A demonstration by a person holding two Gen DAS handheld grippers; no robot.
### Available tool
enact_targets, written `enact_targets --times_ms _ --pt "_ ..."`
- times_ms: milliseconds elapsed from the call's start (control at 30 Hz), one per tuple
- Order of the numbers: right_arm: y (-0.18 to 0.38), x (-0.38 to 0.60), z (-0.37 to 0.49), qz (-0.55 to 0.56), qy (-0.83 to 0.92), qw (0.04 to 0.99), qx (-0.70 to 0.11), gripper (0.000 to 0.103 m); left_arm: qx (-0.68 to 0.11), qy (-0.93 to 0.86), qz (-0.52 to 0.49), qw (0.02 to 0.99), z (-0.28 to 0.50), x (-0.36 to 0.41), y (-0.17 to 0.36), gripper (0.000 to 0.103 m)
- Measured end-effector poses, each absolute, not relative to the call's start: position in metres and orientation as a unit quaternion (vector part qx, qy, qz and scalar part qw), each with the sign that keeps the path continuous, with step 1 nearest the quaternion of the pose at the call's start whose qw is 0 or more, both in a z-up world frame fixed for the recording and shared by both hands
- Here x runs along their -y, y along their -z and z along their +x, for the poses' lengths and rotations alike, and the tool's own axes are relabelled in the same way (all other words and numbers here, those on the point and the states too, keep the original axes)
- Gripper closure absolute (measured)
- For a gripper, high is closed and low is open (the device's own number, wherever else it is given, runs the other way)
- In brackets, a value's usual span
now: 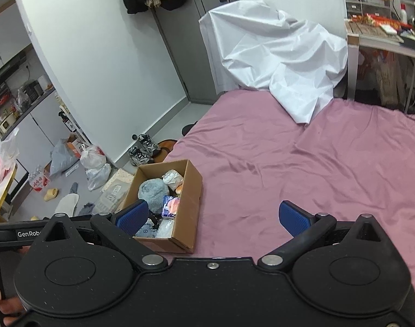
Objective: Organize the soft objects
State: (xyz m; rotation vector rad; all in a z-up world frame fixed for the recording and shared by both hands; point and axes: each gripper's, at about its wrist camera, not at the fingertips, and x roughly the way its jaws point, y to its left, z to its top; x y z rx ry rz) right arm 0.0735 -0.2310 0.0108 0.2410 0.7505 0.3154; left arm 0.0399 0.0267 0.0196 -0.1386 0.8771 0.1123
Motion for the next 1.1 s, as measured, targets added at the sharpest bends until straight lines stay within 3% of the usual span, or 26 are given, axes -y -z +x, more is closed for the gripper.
enact_targets --times_ms 1100 --pt "-0.031 0.223 0.013 0.062 -0.184 0.905 -0.377 0.0 -0.401 -0.028 -0.041 0.915 -0.026 -0.03 -0.033 0.001"
